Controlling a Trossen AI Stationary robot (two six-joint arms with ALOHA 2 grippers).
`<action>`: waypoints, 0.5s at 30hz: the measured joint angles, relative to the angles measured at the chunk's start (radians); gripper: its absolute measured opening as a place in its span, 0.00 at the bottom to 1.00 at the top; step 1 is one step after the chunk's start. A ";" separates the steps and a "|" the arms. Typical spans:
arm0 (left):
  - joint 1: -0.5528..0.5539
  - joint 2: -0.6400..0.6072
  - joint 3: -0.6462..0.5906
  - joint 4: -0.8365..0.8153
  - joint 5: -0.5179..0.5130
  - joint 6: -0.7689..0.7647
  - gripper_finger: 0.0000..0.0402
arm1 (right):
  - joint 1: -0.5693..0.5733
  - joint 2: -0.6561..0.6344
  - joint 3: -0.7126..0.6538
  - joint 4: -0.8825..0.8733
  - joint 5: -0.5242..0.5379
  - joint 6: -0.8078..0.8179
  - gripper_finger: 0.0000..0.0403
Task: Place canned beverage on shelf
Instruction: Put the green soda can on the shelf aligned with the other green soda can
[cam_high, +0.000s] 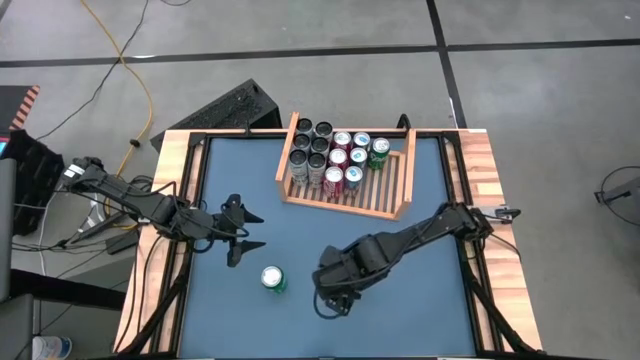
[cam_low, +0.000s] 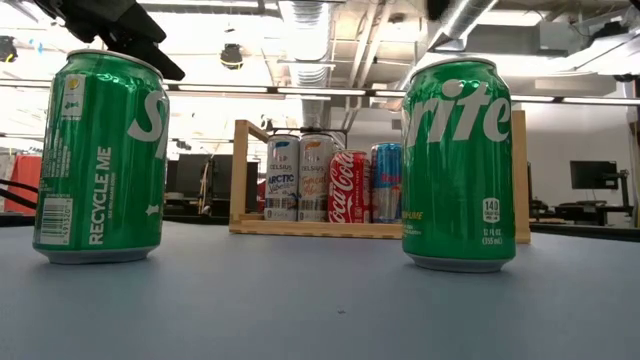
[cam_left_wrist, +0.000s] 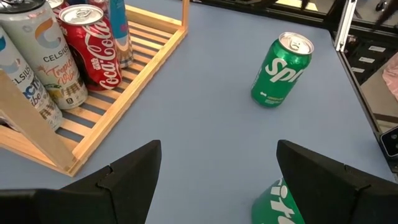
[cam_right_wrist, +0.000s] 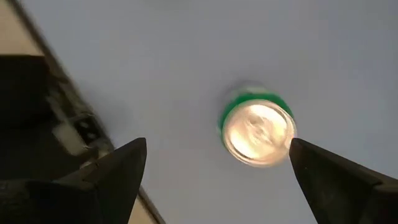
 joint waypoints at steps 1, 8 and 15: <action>0.000 0.000 0.000 0.000 0.000 0.000 0.76 | 0.001 0.003 0.000 -0.020 0.000 0.012 0.95; 0.000 0.000 0.000 -0.003 0.000 0.000 0.76 | 0.000 0.012 0.000 -0.020 0.031 0.050 0.95; 0.000 0.000 0.000 -0.015 0.000 0.000 0.76 | 0.009 0.015 -0.093 -0.022 0.051 0.068 0.95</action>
